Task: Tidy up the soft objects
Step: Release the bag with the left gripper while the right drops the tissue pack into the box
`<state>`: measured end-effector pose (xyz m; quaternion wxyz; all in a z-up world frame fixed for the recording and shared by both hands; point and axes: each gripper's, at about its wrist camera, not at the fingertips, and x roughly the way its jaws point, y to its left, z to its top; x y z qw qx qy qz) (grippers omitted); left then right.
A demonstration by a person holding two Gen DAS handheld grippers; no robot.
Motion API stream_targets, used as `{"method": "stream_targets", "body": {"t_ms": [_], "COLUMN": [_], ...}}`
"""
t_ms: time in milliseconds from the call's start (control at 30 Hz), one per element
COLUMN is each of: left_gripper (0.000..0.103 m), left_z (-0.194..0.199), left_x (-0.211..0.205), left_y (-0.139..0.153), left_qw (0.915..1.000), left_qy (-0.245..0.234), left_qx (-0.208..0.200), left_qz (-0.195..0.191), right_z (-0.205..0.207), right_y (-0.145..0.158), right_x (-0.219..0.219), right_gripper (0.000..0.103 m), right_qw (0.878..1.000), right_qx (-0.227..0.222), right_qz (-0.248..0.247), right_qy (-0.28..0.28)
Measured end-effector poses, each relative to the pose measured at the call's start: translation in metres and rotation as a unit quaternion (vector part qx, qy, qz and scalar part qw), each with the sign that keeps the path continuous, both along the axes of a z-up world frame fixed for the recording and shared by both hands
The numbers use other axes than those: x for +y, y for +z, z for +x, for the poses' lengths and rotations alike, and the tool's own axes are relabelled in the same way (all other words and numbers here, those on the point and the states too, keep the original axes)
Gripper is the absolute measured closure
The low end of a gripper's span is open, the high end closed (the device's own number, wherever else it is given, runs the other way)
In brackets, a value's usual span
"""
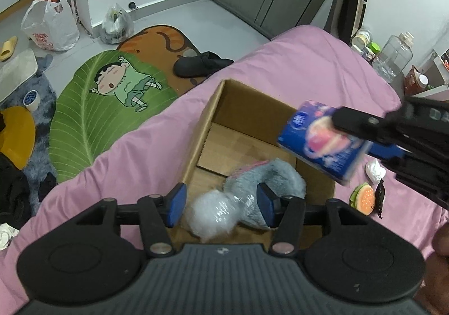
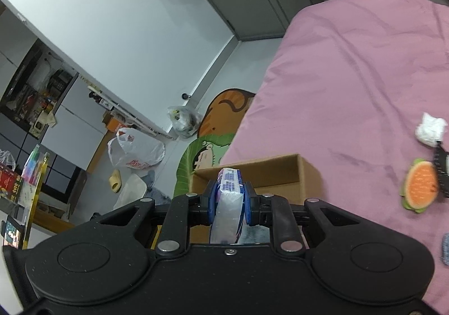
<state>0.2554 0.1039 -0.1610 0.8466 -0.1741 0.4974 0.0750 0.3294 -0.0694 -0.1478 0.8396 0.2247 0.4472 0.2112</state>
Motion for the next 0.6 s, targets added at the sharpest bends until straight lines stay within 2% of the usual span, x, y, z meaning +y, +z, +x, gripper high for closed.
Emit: {"method": "stream_targets", "body": {"t_ms": [133, 167, 200, 233, 267, 367, 533, 600], "left_gripper": [0.048, 0.048, 0.048, 0.048, 0.048, 0.048, 0.046, 0.037], "left_z": [-0.002, -0.002, -0.002, -0.003, -0.003, -0.005, -0.010, -0.013], "left_x": [0.002, 0.003, 0.003, 0.003, 0.003, 0.003, 0.004, 0.005], "left_y": [0.004, 0.004, 0.004, 0.004, 0.003, 0.004, 0.004, 0.006], "left_qw": [1.0000, 1.0000, 1.0000, 1.0000, 1.0000, 1.0000, 0.9997, 0.9996], "left_qy": [0.005, 0.005, 0.006, 0.006, 0.007, 0.008, 0.020, 0.025], "left_qx": [-0.004, -0.004, -0.003, -0.002, 0.000, 0.000, 0.010, 0.010], "left_qz": [0.001, 0.001, 0.003, 0.004, 0.005, 0.004, 0.007, 0.010], "right_z": [0.005, 0.006, 0.009, 0.011, 0.011, 0.003, -0.006, -0.012], "right_y": [-0.001, -0.002, -0.005, -0.008, -0.010, -0.004, -0.003, 0.001], "right_x": [0.012, 0.014, 0.014, 0.014, 0.011, 0.002, -0.015, -0.018], "right_gripper": [0.083, 0.079, 0.073, 0.052, 0.042, 0.042, 0.042, 0.040], "right_qw": [1.000, 1.000, 1.000, 0.999, 0.999, 1.000, 0.999, 0.999], "right_qx": [0.000, 0.002, 0.013, 0.032, 0.037, 0.017, 0.028, 0.023], "right_qz": [0.009, 0.011, 0.010, 0.009, 0.011, 0.005, 0.001, -0.007], "right_qy": [0.008, 0.009, 0.007, 0.004, 0.001, -0.005, -0.020, -0.022]}}
